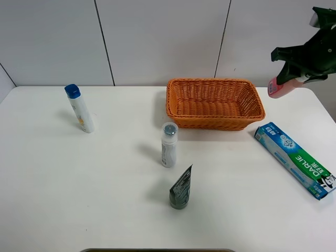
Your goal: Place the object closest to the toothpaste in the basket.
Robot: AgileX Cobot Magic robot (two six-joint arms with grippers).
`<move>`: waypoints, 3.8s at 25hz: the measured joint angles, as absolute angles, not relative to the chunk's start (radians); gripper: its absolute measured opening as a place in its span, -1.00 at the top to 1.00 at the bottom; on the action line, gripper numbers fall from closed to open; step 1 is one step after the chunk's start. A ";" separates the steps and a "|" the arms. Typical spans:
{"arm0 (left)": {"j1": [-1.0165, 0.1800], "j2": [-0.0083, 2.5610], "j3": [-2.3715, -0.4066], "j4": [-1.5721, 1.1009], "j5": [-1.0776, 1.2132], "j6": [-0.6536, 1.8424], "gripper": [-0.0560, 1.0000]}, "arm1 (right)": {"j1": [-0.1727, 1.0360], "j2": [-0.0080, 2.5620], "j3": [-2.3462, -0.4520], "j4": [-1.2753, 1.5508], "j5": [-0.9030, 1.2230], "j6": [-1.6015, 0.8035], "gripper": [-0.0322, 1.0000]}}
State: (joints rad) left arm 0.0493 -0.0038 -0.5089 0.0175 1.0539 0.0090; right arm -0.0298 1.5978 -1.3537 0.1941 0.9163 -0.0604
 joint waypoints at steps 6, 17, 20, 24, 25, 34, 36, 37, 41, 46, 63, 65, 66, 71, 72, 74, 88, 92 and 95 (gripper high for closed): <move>0.049 -0.004 -0.509 0.017 1.054 0.009 -0.88 | 0.016 1.741 -1.411 0.209 0.818 -0.094 0.21; 0.049 -0.004 -0.509 0.017 1.054 0.009 -0.88 | 0.091 1.950 -1.418 0.210 0.587 -0.106 0.21; 0.049 -0.004 -0.509 0.017 1.054 0.009 -0.88 | 0.091 1.980 -1.418 0.210 0.567 -0.108 0.21; 0.049 -0.004 -0.509 0.017 1.054 0.009 -0.88 | 0.091 2.003 -1.421 0.210 0.554 -0.109 0.21; 0.049 -0.004 -0.509 0.017 1.054 0.009 -0.88 | 0.091 2.003 -1.421 0.210 0.551 -0.109 0.21; 0.049 -0.004 -0.509 0.017 1.054 0.009 -0.88 | 0.091 2.003 -1.422 0.210 0.540 -0.109 -0.09; 0.049 -0.004 -0.509 0.017 1.054 0.009 -0.88 | 0.091 2.003 -1.422 0.210 0.549 -0.109 -0.29; 0.049 -0.004 -0.509 0.017 1.054 0.009 -0.88 | 0.091 2.003 -1.422 0.210 0.555 -0.109 -0.34; 0.049 -0.004 -0.509 0.017 1.054 0.009 -0.88 | 0.091 1.997 -1.422 0.210 0.594 -0.109 -0.43; 0.049 -0.004 -0.509 0.017 1.054 0.009 -0.88 | 0.091 1.923 -1.422 0.210 0.658 -0.109 -0.44; 0.049 -0.004 -0.509 0.017 1.054 0.009 -0.88 | 0.091 1.327 -1.422 0.182 1.194 -0.109 -0.45; 0.049 -0.004 -0.509 0.017 1.054 0.009 -0.88 | 0.091 1.237 -1.422 0.162 1.209 -0.093 -0.45; 0.049 -0.004 -0.509 0.017 1.054 0.009 -0.88 | 0.091 1.189 -1.422 0.156 1.212 -0.079 -0.45; 0.049 -0.004 -0.509 0.017 1.054 0.009 -0.88 | 0.091 0.946 -1.418 0.150 1.213 -0.022 -0.45; 0.049 -0.004 -0.509 0.017 1.054 0.009 -0.88 | 0.091 0.903 -1.418 0.149 1.213 -0.021 -0.45; 0.049 -0.004 -0.509 0.017 1.054 0.009 -0.88 | 0.091 0.804 -1.417 0.144 1.213 -0.019 -0.45; 0.049 -0.004 -0.509 0.017 1.054 0.009 -0.88 | 0.091 0.106 -0.754 -0.077 1.161 -0.018 -0.45; 0.049 -0.004 -0.509 0.017 1.054 0.009 -0.88 | 0.091 -0.002 -0.563 -0.072 1.087 -0.014 -0.45; 0.049 -0.004 -0.509 0.017 1.054 0.009 -0.88 | 0.091 -0.003 -0.504 -0.064 1.082 -0.011 -0.45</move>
